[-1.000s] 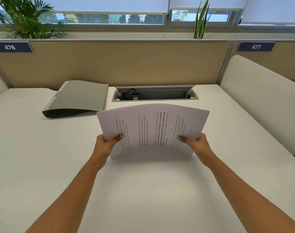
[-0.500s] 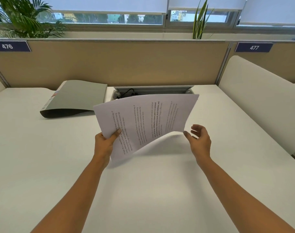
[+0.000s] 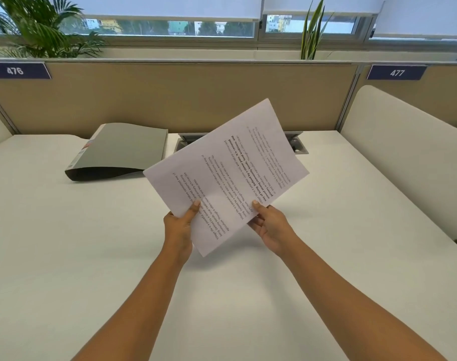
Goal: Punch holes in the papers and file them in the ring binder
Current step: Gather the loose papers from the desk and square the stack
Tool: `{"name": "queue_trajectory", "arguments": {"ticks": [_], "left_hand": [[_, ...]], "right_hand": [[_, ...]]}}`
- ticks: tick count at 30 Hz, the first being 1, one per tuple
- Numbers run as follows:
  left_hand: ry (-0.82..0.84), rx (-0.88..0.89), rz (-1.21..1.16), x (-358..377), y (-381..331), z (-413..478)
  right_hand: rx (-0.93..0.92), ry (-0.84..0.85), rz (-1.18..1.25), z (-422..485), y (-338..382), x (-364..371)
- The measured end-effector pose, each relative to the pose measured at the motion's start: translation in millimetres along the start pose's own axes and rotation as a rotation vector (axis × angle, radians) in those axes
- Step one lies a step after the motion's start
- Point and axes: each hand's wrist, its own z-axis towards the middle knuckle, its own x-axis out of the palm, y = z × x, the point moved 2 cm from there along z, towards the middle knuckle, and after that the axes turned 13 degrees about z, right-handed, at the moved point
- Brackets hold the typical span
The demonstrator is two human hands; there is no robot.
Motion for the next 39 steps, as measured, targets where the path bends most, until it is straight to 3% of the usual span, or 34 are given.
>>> {"name": "queue_trajectory", "arguments": {"ticks": [4, 11, 17, 24, 33, 39], "left_hand": [[0.03, 0.017, 0.036, 1, 2, -2], [0.042, 0.062, 0.164, -22, -25, 13], [0.247, 0.134, 0.467, -18, -43, 22], [0.218, 0.241, 0.396, -2, -52, 23], [0.19, 0.192, 0.411, -8, -29, 18], [0.179, 0.269, 0.401, -2, -43, 16]], "right_hand": [[-0.12, -0.013, 0.074, 2, 5, 1], [-0.384, -0.008, -0.23, 0, 36, -11], [-0.495, 0.066, -0.348, -6, 58, -2], [-0.675, 0.121, -0.379, -22, 70, 23], [-0.54, 0.161, -0.489, -18, 43, 1], [-0.565, 0.155, -0.426, -20, 51, 7]]}}
